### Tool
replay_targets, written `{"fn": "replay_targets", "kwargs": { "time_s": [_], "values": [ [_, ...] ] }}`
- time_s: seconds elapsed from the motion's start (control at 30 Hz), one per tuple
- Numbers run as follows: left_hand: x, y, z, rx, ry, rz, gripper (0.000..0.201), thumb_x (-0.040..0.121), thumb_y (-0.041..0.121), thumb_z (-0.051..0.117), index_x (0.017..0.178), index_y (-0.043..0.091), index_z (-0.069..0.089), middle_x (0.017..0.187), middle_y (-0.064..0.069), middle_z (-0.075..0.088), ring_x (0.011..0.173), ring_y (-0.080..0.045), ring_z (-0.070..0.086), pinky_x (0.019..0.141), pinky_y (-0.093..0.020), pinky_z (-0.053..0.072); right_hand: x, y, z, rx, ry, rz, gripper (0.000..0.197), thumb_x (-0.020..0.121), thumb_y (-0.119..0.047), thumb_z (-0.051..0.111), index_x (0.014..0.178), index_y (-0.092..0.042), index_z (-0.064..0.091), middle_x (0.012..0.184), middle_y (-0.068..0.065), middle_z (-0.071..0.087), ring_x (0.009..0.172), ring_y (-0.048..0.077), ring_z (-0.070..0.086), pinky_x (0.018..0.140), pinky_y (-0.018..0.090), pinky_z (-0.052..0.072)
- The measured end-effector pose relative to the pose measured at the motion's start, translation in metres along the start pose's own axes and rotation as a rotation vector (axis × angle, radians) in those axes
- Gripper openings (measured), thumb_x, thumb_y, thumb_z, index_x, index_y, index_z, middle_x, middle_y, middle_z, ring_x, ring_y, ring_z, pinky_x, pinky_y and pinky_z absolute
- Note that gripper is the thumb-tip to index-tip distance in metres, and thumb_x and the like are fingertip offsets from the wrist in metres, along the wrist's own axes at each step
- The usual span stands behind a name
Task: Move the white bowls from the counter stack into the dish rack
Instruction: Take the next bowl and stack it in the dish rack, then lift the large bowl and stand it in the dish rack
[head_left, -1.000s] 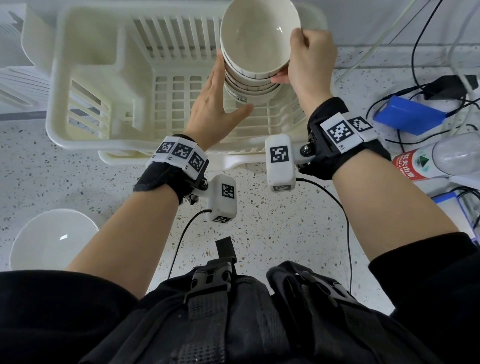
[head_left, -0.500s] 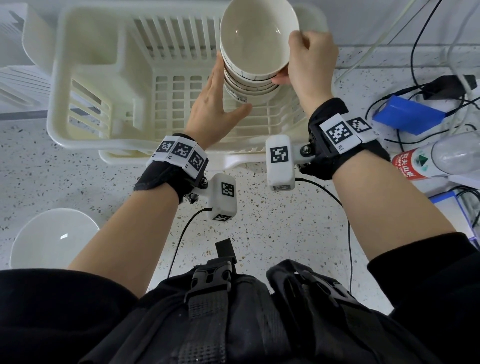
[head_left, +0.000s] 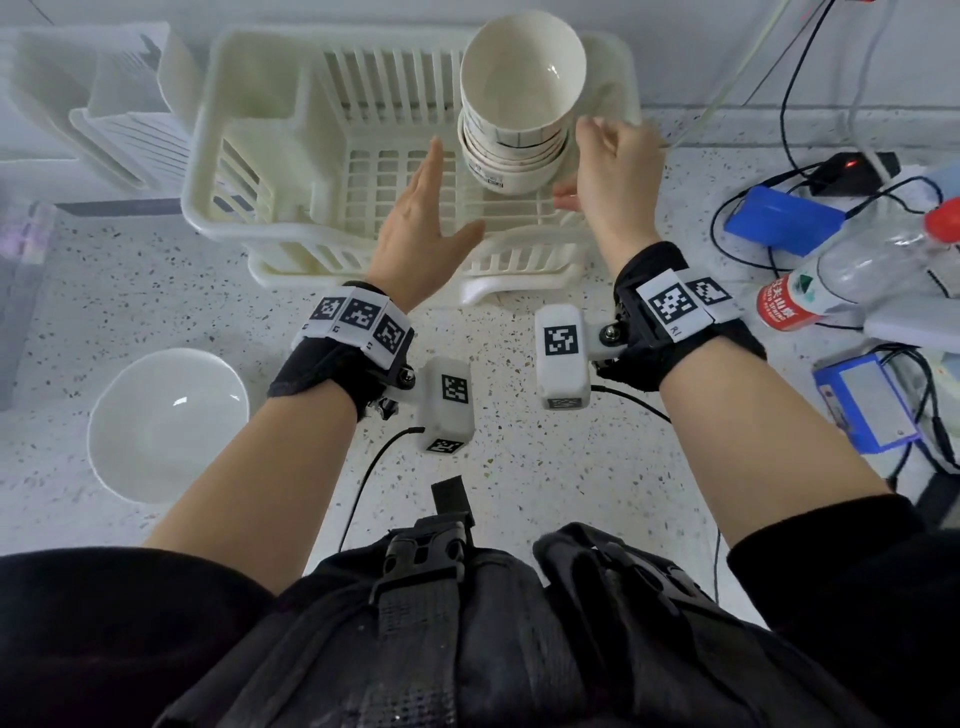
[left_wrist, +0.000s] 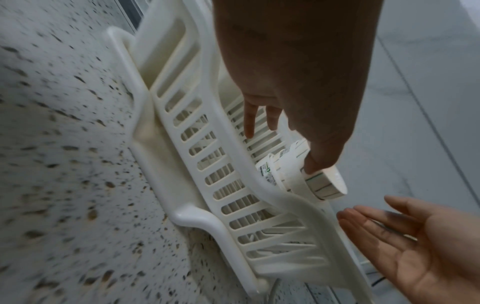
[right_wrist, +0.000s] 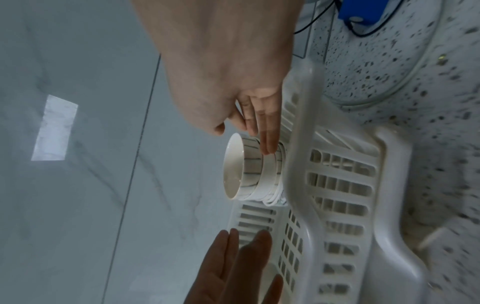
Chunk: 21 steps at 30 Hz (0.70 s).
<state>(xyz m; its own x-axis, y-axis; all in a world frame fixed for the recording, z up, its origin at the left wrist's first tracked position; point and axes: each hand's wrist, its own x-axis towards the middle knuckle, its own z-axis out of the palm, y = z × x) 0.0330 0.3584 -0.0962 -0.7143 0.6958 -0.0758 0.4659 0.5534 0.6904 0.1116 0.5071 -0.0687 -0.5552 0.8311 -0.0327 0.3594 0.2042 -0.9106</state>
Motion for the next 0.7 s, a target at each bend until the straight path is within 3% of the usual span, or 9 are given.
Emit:
{"fn": "replay_targets", "kwargs": {
  "time_s": [0.07,0.17,0.23,0.3,0.4,0.7],
  "values": [
    [-0.017,0.002,-0.004,0.011,0.011,0.004,0.081,0.089,0.030,0.056,0.149,0.011,0.006,0.158,-0.005,0.017,0.144,-0.023,0.022,0.118,-0.040,0.024,-0.016,-0.002,-0.001,-0.003,-0.018,0.001,0.030,0.094,-0.020,0.045,0.074,-0.001,0.057,0.065,0.010,0.059,0.057,0.030,0.070,0.063,0.055,0.058],
    [-0.038,0.004,-0.009,0.007,0.035,0.019,0.073,0.091,0.024,0.055,0.149,0.011,0.013,0.157,-0.006,0.021,0.144,-0.020,0.022,0.117,-0.033,0.021,-0.040,-0.005,-0.002,0.007,-0.036,0.010,0.024,0.093,-0.014,0.047,0.095,0.000,0.065,0.093,0.015,0.071,0.057,0.023,0.070,0.063,0.047,0.061],
    [-0.054,0.000,-0.012,-0.005,0.037,0.027,0.068,0.091,0.022,0.056,0.147,0.010,0.019,0.155,-0.007,0.025,0.142,-0.020,0.026,0.116,-0.031,0.021,-0.060,-0.006,0.001,0.012,-0.054,-0.011,0.025,0.091,-0.009,0.048,0.095,0.005,0.068,0.090,0.016,0.071,0.054,0.021,0.069,0.062,0.047,0.061],
    [-0.067,-0.010,-0.017,-0.016,0.052,0.042,0.061,0.090,0.021,0.058,0.143,0.010,0.031,0.152,-0.007,0.032,0.138,-0.022,0.035,0.115,-0.035,0.030,-0.080,-0.009,0.009,0.019,-0.077,-0.026,0.023,0.089,-0.005,0.050,0.086,0.007,0.069,0.083,0.020,0.071,0.053,0.023,0.068,0.061,0.051,0.060],
    [-0.088,-0.029,-0.028,-0.033,0.085,0.035,0.049,0.088,0.019,0.058,0.135,0.009,0.045,0.144,-0.006,0.045,0.129,-0.020,0.045,0.107,-0.034,0.040,-0.110,-0.015,0.029,0.042,-0.156,-0.001,0.019,0.090,-0.002,0.052,0.088,0.001,0.071,0.080,0.013,0.069,0.055,0.024,0.068,0.064,0.047,0.061],
    [-0.168,-0.127,-0.097,-0.092,0.098,-0.112,0.038,0.088,0.020,0.058,0.125,0.011,0.057,0.131,-0.005,0.059,0.121,-0.020,0.053,0.105,-0.035,0.041,-0.210,-0.037,0.136,0.013,-0.378,0.066,0.017,0.094,-0.005,0.052,0.093,-0.004,0.069,0.081,0.007,0.068,0.054,0.018,0.065,0.057,0.029,0.059]
  ]
}}
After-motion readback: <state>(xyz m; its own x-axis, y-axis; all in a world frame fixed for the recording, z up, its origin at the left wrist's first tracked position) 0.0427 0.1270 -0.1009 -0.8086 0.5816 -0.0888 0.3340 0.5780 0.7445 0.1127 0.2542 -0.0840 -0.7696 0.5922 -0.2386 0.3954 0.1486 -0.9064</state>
